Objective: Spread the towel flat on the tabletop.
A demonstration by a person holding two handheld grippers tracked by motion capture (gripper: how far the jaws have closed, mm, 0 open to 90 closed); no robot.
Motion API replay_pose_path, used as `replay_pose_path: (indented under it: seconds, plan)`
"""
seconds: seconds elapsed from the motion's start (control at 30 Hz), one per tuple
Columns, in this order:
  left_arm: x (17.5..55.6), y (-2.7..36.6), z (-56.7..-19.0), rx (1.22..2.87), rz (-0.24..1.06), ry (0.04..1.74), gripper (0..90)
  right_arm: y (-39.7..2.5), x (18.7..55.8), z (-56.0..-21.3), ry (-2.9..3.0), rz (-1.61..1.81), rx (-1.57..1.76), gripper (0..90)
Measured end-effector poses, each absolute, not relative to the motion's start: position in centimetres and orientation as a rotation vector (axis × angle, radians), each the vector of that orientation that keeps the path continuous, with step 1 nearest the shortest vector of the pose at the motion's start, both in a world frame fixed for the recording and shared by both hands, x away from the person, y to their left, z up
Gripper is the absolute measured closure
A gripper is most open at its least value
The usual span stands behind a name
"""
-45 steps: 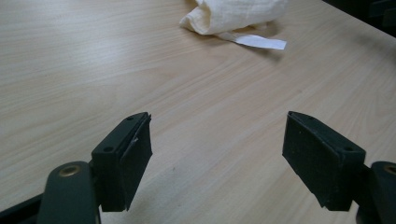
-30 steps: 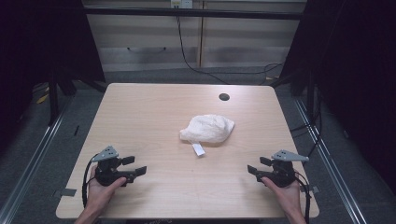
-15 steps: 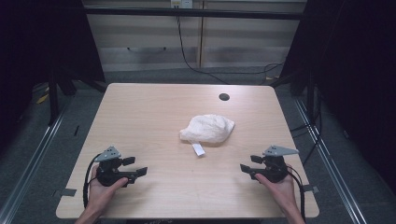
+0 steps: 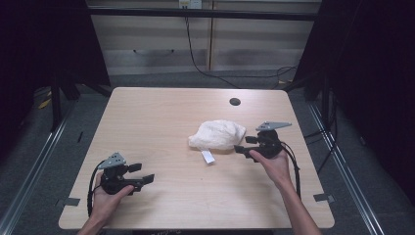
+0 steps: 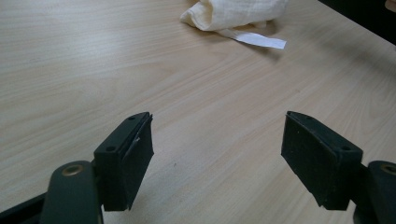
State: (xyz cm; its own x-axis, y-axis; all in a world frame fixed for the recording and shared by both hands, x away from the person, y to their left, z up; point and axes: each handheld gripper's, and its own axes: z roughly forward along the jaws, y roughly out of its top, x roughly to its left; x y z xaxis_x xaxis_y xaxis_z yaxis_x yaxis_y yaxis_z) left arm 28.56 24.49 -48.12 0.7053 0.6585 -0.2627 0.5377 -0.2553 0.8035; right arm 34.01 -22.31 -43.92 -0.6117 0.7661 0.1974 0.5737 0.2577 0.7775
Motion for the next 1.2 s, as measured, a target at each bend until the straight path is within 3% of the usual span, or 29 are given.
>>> replay_pose_path:
  seconds: [0.37,0.77,0.93,1.07,1.2]
  plan:
    - [28.6,24.3,-48.3,1.947,0.156,0.918,24.8,-21.5,38.6,-43.8,2.358,1.268,1.240,37.7]
    - [28.7,24.0,-48.3,1.964,0.145,0.902,24.8,-20.6,41.6,-46.3,2.379,1.249,1.305,34.6]
    - [28.7,24.1,-48.3,1.956,0.147,0.900,24.8,-19.6,42.0,-48.4,2.469,1.173,1.295,46.7]
    - [28.7,24.1,-48.3,1.956,0.146,0.903,24.8,-19.3,41.6,-50.1,2.479,1.184,1.300,68.3]
    - [28.6,24.1,-48.3,1.961,0.149,0.903,24.8,-19.5,41.2,-50.4,2.463,1.196,1.311,76.0]
